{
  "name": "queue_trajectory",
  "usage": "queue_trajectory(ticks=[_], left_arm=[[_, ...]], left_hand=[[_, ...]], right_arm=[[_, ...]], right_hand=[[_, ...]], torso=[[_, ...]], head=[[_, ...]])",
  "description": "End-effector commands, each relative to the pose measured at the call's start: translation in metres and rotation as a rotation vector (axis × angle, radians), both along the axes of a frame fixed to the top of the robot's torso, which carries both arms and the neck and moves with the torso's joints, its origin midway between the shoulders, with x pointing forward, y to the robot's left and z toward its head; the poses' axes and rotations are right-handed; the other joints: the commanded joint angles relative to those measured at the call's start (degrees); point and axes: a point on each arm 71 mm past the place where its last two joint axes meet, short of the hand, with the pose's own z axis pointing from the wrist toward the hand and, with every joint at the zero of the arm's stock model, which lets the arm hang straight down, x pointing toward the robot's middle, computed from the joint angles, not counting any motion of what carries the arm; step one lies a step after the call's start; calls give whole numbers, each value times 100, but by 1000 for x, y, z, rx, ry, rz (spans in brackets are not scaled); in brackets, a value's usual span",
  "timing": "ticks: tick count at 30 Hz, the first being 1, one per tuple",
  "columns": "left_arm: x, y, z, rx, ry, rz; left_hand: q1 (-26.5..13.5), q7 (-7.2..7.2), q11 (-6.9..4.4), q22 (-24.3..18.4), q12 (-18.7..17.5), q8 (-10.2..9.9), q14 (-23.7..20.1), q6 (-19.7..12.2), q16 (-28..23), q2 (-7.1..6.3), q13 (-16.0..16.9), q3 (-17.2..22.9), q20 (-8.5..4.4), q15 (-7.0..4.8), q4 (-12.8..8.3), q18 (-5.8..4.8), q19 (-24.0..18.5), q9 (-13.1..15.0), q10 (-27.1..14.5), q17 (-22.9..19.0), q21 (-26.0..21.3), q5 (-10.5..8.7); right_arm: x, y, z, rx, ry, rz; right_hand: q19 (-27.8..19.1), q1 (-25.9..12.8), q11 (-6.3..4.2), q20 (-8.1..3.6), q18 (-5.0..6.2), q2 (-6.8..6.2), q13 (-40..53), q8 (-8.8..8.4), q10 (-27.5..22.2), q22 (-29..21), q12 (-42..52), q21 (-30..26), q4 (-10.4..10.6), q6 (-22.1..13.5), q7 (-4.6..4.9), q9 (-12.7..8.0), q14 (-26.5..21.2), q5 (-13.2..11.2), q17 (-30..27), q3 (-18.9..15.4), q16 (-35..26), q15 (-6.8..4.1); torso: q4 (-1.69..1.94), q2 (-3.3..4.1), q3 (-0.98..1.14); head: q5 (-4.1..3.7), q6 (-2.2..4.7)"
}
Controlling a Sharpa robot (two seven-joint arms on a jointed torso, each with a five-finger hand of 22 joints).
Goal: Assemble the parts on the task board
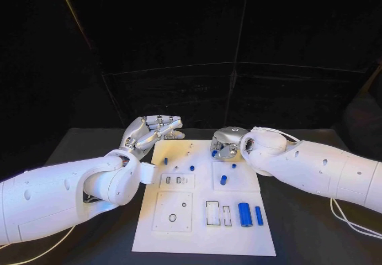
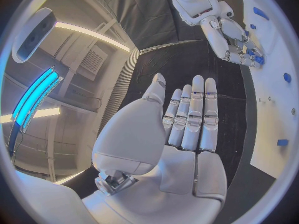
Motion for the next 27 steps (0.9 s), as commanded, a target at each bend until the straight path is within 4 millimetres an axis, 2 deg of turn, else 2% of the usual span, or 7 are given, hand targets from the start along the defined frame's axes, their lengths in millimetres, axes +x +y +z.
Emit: queue_trajectory(ticks=[1,8,11,18,20,23,27], left_arm=[[0,0,2,-2,-13,-9],[1,1,2,-1,-15,-6],[2,2,2,-1,-16,-6],[2,2,4,-2,-19,-8],[2,1,4,-3,-22,-9],[2,0,5,-4,-23,-11],[1,0,6,-5,-24,-13]], left_hand=[[1,27,16,-5,-26,-32,32,15,-37,38,-5,-9,5,22,-32,80,34,-5,-9,10,-30,-2],[5,26,15,-6,-28,-33,32,17,-40,40,-5,-9,5,22,-37,80,34,-5,-7,11,-32,-3],[8,25,14,-8,-29,-34,31,20,-42,42,-5,-9,5,22,-42,80,35,-5,-4,13,-33,-3],[11,25,14,-9,-32,-36,30,20,-46,43,-5,-9,5,22,-48,80,35,-5,-4,14,-34,-3],[11,25,14,-9,-32,-36,30,20,-46,43,-5,-9,5,22,-48,80,35,-5,-4,14,-34,-3],[11,25,14,-9,-32,-36,30,20,-46,43,-5,-9,5,22,-48,80,35,-5,-4,14,-34,-3],[11,25,14,-9,-32,-36,30,20,-46,43,-5,-9,5,22,-48,80,35,-5,-4,14,-34,-3]], right_arm=[[-2,3,10,83,-80,11],[1,9,16,135,-128,6],[4,14,18,152,-141,5],[9,28,20,170,-157,12],[11,34,20,172,-158,16],[12,37,20,170,-157,18],[13,42,21,170,-158,22]], right_hand=[[52,-37,6,-9,-103,7,7,16,45,13,15,29,14,63,-24,39,40,-23,1,71,29,-29],[58,-71,17,-11,-106,-77,4,-11,49,34,-12,42,22,71,-14,32,36,-69,14,169,65,-25],[58,-135,17,-4,-108,-136,0,-33,41,45,-30,49,73,69,-7,25,28,-226,8,221,82,-17],[56,-146,25,-1,-108,-192,-6,-53,19,48,-44,52,81,52,-1,17,24,-239,9,266,97,-14],[55,-143,31,2,-108,-207,-9,-60,7,50,-48,54,83,43,3,13,23,-227,15,294,108,-11],[57,-141,32,3,-109,-211,-10,-61,4,54,-48,55,85,42,5,13,22,-214,13,310,110,-10],[56,-146,36,4,-109,-222,-11,-63,0,55,-49,56,89,40,9,11,21,-204,14,323,115,-8]], torso=[[1,-10,-1],[11,15,2],[11,24,5],[14,55,-2],[28,70,-1],[47,84,-4],[69,115,-11]], head=[[9,17],[16,61],[34,56],[47,62],[48,37],[30,60],[59,70]])
